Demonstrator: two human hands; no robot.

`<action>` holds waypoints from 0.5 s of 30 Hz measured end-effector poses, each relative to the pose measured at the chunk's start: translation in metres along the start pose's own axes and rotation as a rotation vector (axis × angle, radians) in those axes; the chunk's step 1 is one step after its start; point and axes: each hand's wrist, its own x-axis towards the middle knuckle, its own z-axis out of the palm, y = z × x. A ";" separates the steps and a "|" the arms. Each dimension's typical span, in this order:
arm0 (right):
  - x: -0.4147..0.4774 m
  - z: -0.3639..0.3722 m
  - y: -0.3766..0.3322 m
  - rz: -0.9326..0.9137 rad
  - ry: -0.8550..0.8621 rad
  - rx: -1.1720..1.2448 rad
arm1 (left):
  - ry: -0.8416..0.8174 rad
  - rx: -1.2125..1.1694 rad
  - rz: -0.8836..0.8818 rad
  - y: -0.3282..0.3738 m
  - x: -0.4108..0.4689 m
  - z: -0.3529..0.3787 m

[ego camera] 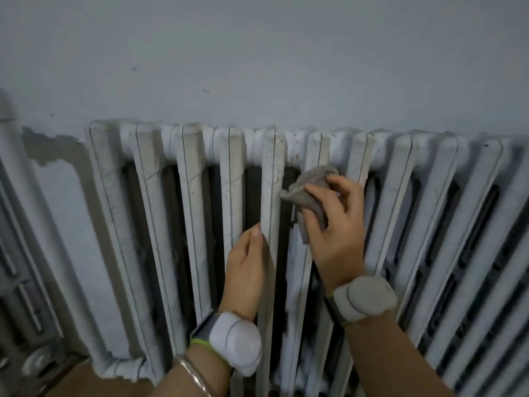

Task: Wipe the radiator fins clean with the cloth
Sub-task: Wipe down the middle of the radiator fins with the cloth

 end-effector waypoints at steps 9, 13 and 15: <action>-0.056 0.001 0.011 0.218 -0.230 -0.011 | -0.038 -0.003 0.002 0.000 0.002 -0.005; -0.087 -0.005 0.023 0.247 -0.383 -0.123 | -0.075 0.037 0.022 0.001 -0.002 -0.006; -0.092 -0.012 0.020 0.221 -0.426 -0.141 | -0.080 0.050 0.036 0.001 -0.002 -0.006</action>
